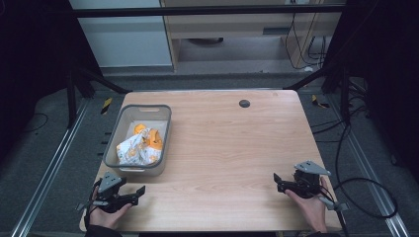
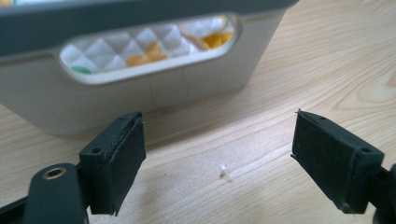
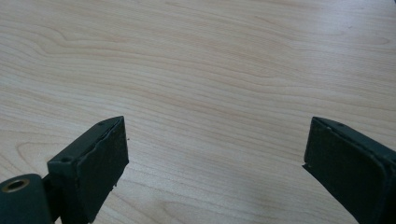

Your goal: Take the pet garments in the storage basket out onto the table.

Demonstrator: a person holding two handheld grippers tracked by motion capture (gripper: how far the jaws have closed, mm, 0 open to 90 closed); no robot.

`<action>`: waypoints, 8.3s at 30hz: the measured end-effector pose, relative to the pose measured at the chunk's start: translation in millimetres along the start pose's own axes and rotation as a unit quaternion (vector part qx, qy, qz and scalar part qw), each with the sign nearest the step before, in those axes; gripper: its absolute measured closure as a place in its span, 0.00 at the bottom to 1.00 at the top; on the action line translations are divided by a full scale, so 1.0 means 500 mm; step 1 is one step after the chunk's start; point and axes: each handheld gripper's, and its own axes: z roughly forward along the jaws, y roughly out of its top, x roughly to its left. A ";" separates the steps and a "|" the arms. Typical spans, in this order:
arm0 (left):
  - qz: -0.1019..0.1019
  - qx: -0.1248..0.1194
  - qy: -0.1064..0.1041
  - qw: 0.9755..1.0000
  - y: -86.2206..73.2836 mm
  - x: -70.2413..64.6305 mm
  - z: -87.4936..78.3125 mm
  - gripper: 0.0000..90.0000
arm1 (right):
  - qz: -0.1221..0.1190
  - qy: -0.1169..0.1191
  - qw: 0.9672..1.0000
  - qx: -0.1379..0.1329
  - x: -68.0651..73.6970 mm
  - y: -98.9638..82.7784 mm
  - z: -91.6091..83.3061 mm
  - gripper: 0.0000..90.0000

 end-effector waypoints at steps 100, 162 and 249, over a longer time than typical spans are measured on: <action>0.004 0.032 0.016 0.999 0.280 0.093 0.019 0.19 | 0.009 -0.005 0.999 -0.033 -0.008 -0.004 -0.013 0.10; -0.005 0.174 0.011 0.985 0.265 0.101 0.135 0.53 | 0.009 0.003 1.000 -0.025 -0.007 -0.005 -0.010 0.10; 0.095 0.108 -0.005 0.990 0.405 0.023 -0.086 0.83 | 0.010 0.004 0.999 -0.034 -0.006 -0.004 -0.014 0.09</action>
